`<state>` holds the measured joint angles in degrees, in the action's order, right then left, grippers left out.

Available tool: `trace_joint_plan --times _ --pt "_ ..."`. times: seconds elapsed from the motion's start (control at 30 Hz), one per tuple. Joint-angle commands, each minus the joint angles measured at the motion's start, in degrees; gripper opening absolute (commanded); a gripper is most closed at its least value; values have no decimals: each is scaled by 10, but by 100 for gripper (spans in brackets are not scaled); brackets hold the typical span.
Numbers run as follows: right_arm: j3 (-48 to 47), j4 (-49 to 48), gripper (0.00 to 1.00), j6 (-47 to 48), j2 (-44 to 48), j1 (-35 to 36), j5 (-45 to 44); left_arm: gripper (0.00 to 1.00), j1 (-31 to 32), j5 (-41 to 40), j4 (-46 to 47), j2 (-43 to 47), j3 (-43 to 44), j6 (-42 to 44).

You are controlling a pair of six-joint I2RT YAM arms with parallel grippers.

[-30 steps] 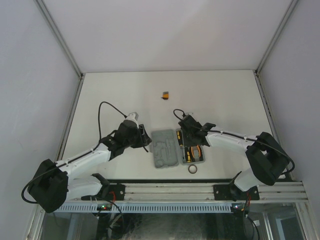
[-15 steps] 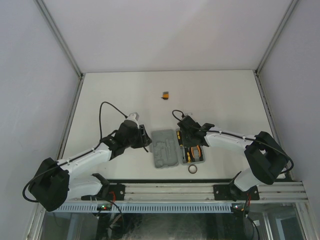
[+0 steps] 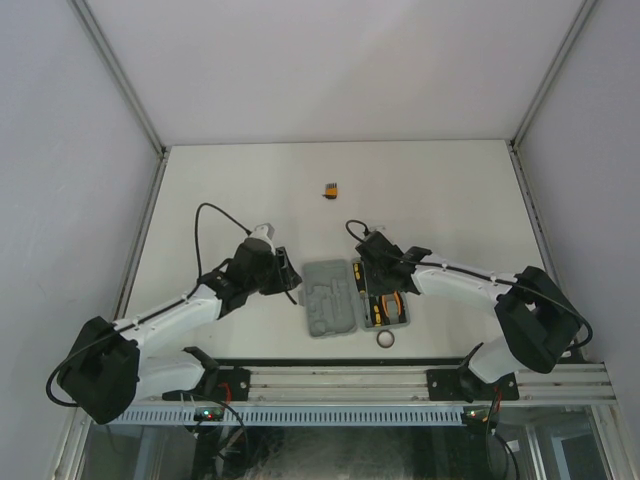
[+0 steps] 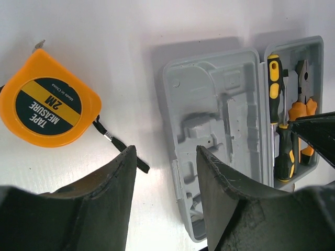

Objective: Sort the tools into containers
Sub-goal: Place the screwdriver in the storage box.

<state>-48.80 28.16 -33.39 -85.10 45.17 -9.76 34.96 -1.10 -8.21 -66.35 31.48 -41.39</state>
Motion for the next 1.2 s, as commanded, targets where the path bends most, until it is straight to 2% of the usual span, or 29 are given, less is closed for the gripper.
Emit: trace_joint_plan --times 0.0,0.4,0.7,0.97,1.17 --pt "-15 -6 13 2 -10 7 -1 54 -2 16 23 -5 -15 6" --pt "14 -15 8 -17 -11 21 -3 53 -2 44 75 -80 -5 5" --pt "24 -18 8 -20 -2 20 1 45 -3 47 108 -142 17 -8" --pt "29 -15 8 -22 14 25 1 23 -3 41 119 -170 25 -22" --pt "44 -14 8 -30 25 35 -4 1 -6 41 141 -168 10 -44"
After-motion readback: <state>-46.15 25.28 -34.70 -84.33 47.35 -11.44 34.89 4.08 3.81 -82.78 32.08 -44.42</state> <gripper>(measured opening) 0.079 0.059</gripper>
